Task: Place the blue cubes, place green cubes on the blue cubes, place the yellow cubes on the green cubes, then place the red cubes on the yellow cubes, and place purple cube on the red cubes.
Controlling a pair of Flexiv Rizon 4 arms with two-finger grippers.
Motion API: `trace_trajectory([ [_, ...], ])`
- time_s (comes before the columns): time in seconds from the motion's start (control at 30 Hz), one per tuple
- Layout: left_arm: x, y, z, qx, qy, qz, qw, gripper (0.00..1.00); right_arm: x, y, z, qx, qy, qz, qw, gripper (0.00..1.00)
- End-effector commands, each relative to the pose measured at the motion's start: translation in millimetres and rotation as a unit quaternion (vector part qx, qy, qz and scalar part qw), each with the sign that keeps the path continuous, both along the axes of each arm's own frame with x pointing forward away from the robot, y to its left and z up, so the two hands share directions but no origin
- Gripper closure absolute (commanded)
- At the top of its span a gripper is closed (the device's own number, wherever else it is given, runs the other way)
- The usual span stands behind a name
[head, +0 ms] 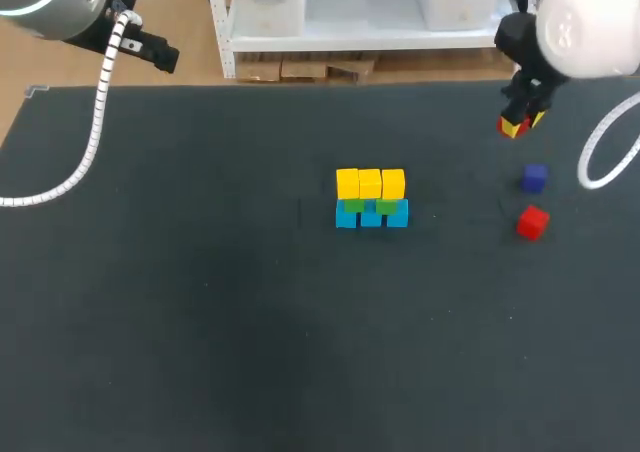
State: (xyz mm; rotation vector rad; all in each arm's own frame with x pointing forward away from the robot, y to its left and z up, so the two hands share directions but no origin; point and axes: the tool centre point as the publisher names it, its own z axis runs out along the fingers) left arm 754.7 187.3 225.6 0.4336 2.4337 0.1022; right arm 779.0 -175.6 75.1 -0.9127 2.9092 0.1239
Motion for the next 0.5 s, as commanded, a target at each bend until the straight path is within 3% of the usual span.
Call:
trace_trajectory([
  [0.03, -0.5, 1, 0.4, 0.000, 0.000, -0.001, 1.000, 0.00, -25.9, 1, 31, 0.011, -0.030, 0.023, 0.999, 1.00],
  [0.3, -0.5, 1, 0.4, 0.000, 0.000, -0.001, 1.000, 0.00, -43.7, 30, 57, 0.003, -0.043, 0.107, 0.993, 1.00],
  [0.5, -0.5, 1, 0.4, 0.000, 0.000, -0.001, 1.000, 0.00, -55.9, 54, 75, 0.004, -0.039, 0.192, 0.981, 1.00],
])
